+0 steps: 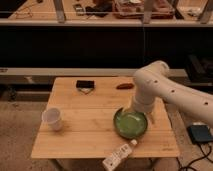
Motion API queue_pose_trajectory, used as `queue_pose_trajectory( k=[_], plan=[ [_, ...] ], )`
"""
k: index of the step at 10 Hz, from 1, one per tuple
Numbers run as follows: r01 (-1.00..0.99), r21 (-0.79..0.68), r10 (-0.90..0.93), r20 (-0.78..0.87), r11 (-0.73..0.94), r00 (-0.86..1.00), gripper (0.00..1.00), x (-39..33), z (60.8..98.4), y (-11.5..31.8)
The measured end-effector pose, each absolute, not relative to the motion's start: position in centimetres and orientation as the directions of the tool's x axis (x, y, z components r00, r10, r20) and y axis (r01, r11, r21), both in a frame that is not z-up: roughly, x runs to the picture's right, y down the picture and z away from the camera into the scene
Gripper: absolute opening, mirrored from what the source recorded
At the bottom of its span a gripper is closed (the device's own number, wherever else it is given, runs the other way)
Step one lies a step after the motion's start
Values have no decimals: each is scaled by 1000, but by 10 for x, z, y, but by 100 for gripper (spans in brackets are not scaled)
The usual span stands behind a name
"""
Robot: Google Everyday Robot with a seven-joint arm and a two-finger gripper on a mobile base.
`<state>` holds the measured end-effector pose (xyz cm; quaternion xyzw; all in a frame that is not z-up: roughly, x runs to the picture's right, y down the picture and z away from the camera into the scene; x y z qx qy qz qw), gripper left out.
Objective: Move the arm in a circular motion
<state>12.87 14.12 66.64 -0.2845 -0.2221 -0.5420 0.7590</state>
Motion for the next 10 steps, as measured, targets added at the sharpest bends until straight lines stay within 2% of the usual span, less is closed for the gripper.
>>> queue_pose_trajectory(
  k=[3,6,8,10],
  plan=[
    [993,7,-709,701,116,78,80,12,669,164],
    [981,189,-734,672,43,-97,80,-72,703,143],
    [971,237,-786,599,-9,-153,80,-85,772,91],
    [987,153,-826,550,-50,-127,80,-22,840,31]
  ],
)
